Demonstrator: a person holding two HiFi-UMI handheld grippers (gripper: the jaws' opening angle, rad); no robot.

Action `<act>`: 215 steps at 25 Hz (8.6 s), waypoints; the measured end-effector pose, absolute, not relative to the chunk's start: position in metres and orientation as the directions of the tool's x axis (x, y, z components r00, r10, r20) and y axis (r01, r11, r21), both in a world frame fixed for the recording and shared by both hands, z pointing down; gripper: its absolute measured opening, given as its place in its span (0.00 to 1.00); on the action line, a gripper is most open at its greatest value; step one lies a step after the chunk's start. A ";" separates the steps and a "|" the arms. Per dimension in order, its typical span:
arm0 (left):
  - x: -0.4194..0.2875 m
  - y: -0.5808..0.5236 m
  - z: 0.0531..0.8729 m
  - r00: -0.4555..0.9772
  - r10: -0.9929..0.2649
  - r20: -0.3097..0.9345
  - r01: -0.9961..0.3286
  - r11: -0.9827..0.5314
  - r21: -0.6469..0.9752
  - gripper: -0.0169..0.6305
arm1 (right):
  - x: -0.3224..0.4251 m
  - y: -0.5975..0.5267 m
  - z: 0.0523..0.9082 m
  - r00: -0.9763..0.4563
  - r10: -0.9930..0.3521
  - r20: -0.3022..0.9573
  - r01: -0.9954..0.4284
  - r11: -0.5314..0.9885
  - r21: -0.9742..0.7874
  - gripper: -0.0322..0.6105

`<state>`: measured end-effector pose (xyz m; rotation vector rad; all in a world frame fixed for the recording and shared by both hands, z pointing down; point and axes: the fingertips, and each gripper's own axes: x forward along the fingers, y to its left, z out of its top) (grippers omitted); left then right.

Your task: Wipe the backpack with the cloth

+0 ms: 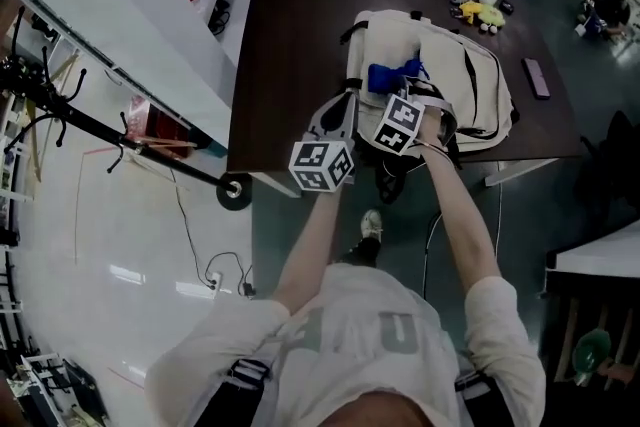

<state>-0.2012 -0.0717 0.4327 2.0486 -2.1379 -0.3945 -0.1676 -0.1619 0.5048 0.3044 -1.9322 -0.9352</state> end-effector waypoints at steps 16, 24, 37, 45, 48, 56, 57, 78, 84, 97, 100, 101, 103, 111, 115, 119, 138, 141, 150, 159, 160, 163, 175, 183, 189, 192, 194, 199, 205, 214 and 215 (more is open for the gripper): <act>-0.157 0.025 0.447 -0.037 -0.999 -0.038 -0.947 0.023 0.319 0.03 | -0.117 -0.036 0.561 -0.487 -0.527 0.697 0.241 0.685 0.687 0.11; -0.150 0.029 0.450 -0.005 -1.000 -0.018 -0.957 -0.001 0.289 0.03 | -0.113 -0.027 0.538 -0.562 -0.490 0.666 0.195 0.704 0.683 0.11; -0.137 -0.110 0.414 0.073 -0.992 -0.107 -0.952 -0.101 0.288 0.03 | -0.135 -0.272 0.367 -0.573 -0.681 0.456 -0.017 0.566 0.824 0.11; -0.163 -0.177 0.431 0.041 -0.996 -0.082 -0.955 -0.063 0.289 0.03 | -0.166 -0.366 0.422 -0.528 -0.644 0.554 -0.067 0.681 0.729 0.11; -0.171 -0.188 0.438 0.023 -0.996 -0.085 -0.954 -0.047 0.296 0.03 | -0.184 -0.373 0.465 -0.520 -0.614 0.593 -0.072 0.723 0.687 0.11; -0.181 -0.198 0.440 0.017 -0.995 -0.099 -0.945 -0.048 0.324 0.03 | -0.200 -0.378 0.489 -0.518 -0.611 0.599 -0.023 0.710 0.704 0.11; -0.180 -0.198 0.441 0.017 -0.995 -0.094 -0.946 -0.047 0.321 0.03 | -0.199 -0.377 0.490 -0.515 -0.612 0.600 -0.019 0.708 0.706 0.11; -0.145 -0.118 0.447 0.071 -0.997 -0.037 -0.961 -0.078 0.267 0.03 | -0.122 -0.242 0.492 -0.469 -0.688 0.554 0.115 0.574 0.811 0.11; -0.134 -0.075 0.455 0.066 -0.998 -0.022 -0.961 -0.069 0.269 0.03 | -0.094 -0.177 0.535 -0.440 -0.668 0.601 0.163 0.598 0.785 0.11; -0.110 -0.031 0.466 0.096 -0.995 -0.006 -0.959 -0.094 0.266 0.03 | -0.075 -0.106 0.562 -0.422 -0.642 0.640 0.205 0.620 0.758 0.11; -0.101 -0.033 0.461 0.121 -0.992 -0.017 -0.959 -0.121 0.257 0.03 | -0.073 -0.095 0.565 -0.424 -0.638 0.642 0.231 0.609 0.758 0.11; -0.099 -0.033 0.459 0.128 -0.992 -0.022 -0.958 -0.129 0.255 0.03 | -0.073 -0.093 0.566 -0.427 -0.636 0.643 0.232 0.611 0.757 0.11; -0.098 -0.033 0.456 0.129 -0.991 -0.026 -0.959 -0.131 0.250 0.03 | -0.071 -0.088 0.567 -0.433 -0.627 0.648 0.232 0.617 0.752 0.11; -0.101 -0.056 0.440 0.112 -0.992 -0.051 -0.962 -0.121 0.244 0.03 | -0.067 -0.097 0.548 -0.503 -0.530 0.683 0.259 0.661 0.704 0.11; -0.098 -0.088 0.427 0.116 -0.991 -0.070 -0.963 -0.130 0.237 0.03 | -0.070 -0.137 0.515 -0.532 -0.560 0.635 0.247 0.614 0.750 0.12; -0.095 -0.122 0.424 0.117 -0.990 -0.074 -0.959 -0.132 0.251 0.03 | -0.067 -0.201 0.475 -0.538 -0.613 0.579 0.165 0.597 0.785 0.11; -0.107 -0.236 0.472 0.036 -0.992 0.122 -0.953 0.003 0.302 0.03 | -0.130 -0.380 0.472 -0.547 -0.567 0.616 0.044 0.716 0.697 0.11; -0.112 -0.237 0.474 0.006 -0.993 0.121 -0.950 0.032 0.311 0.03 | -0.137 -0.372 0.494 -0.556 -0.546 0.627 0.082 0.714 0.695 0.11; -0.118 -0.241 0.474 -0.025 -0.993 0.116 -0.949 0.060 0.311 0.03 | -0.130 -0.352 0.502 -0.618 -0.522 0.587 0.087 0.697 0.711 0.11; -0.116 -0.238 0.473 -0.027 -0.994 0.103 -0.952 0.057 0.302 0.03 | -0.111 -0.330 0.506 -0.627 -0.528 0.572 0.042 0.711 0.702 0.11; -0.116 -0.239 0.473 -0.024 -0.995 0.098 -0.951 0.053 0.306 0.03 | -0.109 -0.328 0.506 -0.625 -0.531 0.573 0.037 0.713 0.700 0.11; -0.119 -0.241 0.470 -0.028 -0.996 0.081 -0.953 0.051 0.298 0.03 | -0.100 -0.318 0.508 -0.621 -0.531 0.577 0.033 0.718 0.695 0.11; -0.113 -0.234 0.469 -0.010 -0.999 0.052 -0.957 0.025 0.288 0.03 | -0.047 -0.248 0.537 -0.596 -0.487 0.639 0.120 0.733 0.670 0.11; -0.111 -0.233 0.470 -0.020 -0.998 0.062 -0.966 0.035 0.256 0.03 | -0.015 -0.187 0.570 -0.589 -0.456 0.667 0.201 0.717 0.668 0.11; -0.114 -0.233 0.471 -0.035 -0.997 0.070 -0.965 0.052 0.258 0.03 | -0.009 -0.150 0.578 -0.602 -0.415 0.682 0.226 0.731 0.644 0.11; -0.114 -0.231 0.472 -0.043 -0.996 0.076 -0.961 0.062 0.270 0.03 | -0.005 -0.137 0.585 -0.596 -0.402 0.695 0.271 0.714 0.646 0.11; -0.114 -0.231 0.473 -0.044 -0.996 0.079 -0.959 0.065 0.277 0.03 | -0.003 -0.134 0.587 -0.594 -0.406 0.695 0.286 0.700 0.654 0.11; -0.114 -0.232 0.475 -0.052 -0.995 0.090 -0.960 0.074 0.269 0.03 | -0.002 -0.134 0.583 -0.606 -0.360 0.710 0.288 0.732 0.617 0.11; -0.116 -0.232 0.464 -0.096 -0.992 0.085 -0.960 0.115 0.257 0.03 | -0.003 -0.169 0.538 -0.669 -0.379 0.640 0.176 0.755 0.632 0.12; -0.098 -0.261 0.397 -0.087 -0.996 -0.018 -0.991 0.084 0.099 0.03 | -0.015 -0.296 0.457 -0.678 -0.517 0.522 0.065 0.666 0.743 0.11; -0.097 -0.271 0.398 -0.076 -0.997 -0.001 -0.994 0.075 0.080 0.03 | -0.016 -0.312 0.450 -0.671 -0.532 0.516 0.060 0.656 0.753 0.11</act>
